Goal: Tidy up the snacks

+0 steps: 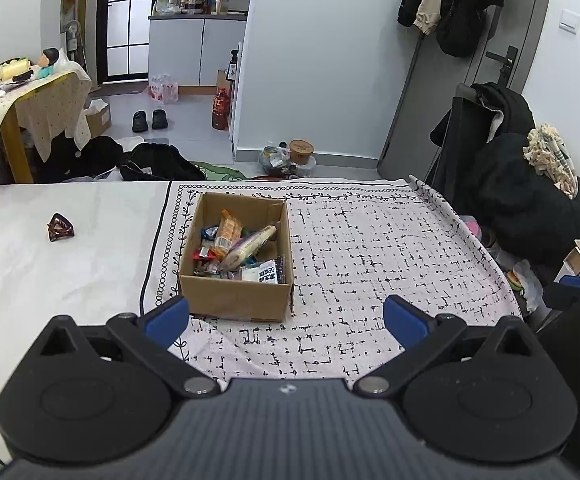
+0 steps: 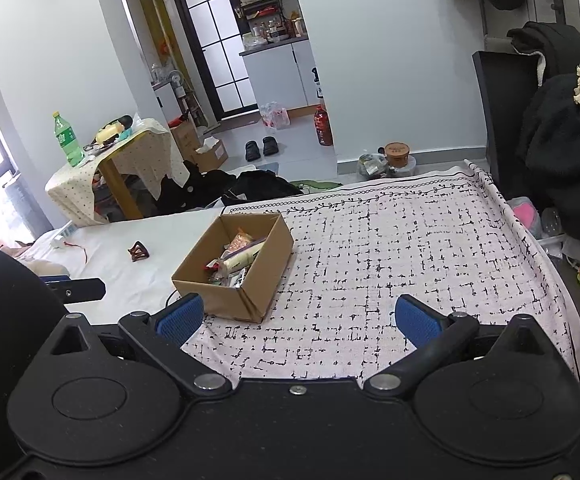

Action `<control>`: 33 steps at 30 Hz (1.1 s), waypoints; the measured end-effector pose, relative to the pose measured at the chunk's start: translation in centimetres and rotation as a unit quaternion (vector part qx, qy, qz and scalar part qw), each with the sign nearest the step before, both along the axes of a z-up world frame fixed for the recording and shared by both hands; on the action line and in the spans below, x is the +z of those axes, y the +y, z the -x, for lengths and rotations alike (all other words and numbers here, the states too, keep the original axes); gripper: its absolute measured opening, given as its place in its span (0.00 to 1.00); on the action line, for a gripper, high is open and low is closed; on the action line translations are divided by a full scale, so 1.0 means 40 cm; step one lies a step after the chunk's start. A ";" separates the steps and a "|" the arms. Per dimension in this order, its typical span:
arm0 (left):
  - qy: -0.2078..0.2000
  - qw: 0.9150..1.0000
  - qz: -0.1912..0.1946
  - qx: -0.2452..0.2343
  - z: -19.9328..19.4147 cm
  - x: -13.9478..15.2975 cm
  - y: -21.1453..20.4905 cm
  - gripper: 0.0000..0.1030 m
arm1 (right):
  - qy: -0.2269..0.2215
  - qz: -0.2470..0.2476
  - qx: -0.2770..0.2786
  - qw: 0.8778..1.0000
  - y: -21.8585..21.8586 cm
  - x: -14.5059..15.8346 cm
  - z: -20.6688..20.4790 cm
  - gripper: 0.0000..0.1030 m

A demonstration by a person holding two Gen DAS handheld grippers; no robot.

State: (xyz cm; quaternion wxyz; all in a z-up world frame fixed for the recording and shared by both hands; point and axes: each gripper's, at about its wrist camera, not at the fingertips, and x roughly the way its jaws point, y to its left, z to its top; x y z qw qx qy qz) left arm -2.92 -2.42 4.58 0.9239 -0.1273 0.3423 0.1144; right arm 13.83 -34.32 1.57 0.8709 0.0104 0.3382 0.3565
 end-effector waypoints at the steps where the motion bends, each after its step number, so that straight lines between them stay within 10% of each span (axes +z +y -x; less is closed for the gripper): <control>1: 0.000 1.000 0.001 0.000 0.000 -0.001 -0.001 1.00 | 0.000 0.000 -0.001 1.000 -0.002 0.000 0.000 1.00; 33: 0.001 1.000 -0.010 -0.007 -0.004 0.004 -0.011 1.00 | -0.021 0.022 -0.010 0.999 0.000 0.015 0.013 1.00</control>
